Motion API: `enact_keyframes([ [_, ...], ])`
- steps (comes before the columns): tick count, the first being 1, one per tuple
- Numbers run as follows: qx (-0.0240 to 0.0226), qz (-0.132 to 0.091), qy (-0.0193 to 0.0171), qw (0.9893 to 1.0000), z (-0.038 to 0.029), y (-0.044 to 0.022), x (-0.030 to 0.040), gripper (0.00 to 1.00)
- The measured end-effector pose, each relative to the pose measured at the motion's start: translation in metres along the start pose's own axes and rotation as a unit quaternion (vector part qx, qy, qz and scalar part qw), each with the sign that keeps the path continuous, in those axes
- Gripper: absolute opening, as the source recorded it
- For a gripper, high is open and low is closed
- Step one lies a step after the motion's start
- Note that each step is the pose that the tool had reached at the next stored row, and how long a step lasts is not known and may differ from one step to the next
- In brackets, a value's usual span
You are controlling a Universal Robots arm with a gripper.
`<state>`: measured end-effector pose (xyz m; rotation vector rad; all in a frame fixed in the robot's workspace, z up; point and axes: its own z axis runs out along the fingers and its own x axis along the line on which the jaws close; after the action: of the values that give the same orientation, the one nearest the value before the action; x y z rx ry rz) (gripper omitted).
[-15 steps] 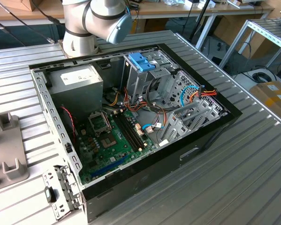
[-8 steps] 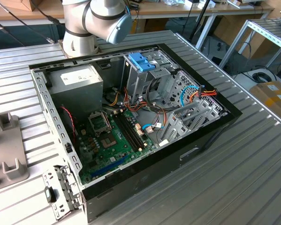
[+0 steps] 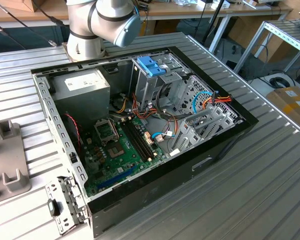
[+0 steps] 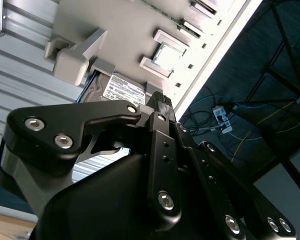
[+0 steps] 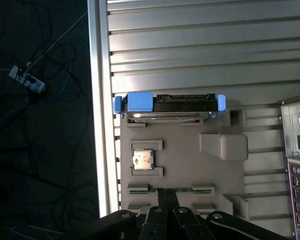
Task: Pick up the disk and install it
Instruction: 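Reach for the disk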
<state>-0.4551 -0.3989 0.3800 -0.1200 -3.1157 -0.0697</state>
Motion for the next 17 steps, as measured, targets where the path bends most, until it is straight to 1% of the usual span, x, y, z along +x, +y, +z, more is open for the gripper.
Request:
enact_keyframes([
  [17,0.0000,0.000,0.0000,1.0000,0.0007,-0.0006,0.0073,0.10],
])
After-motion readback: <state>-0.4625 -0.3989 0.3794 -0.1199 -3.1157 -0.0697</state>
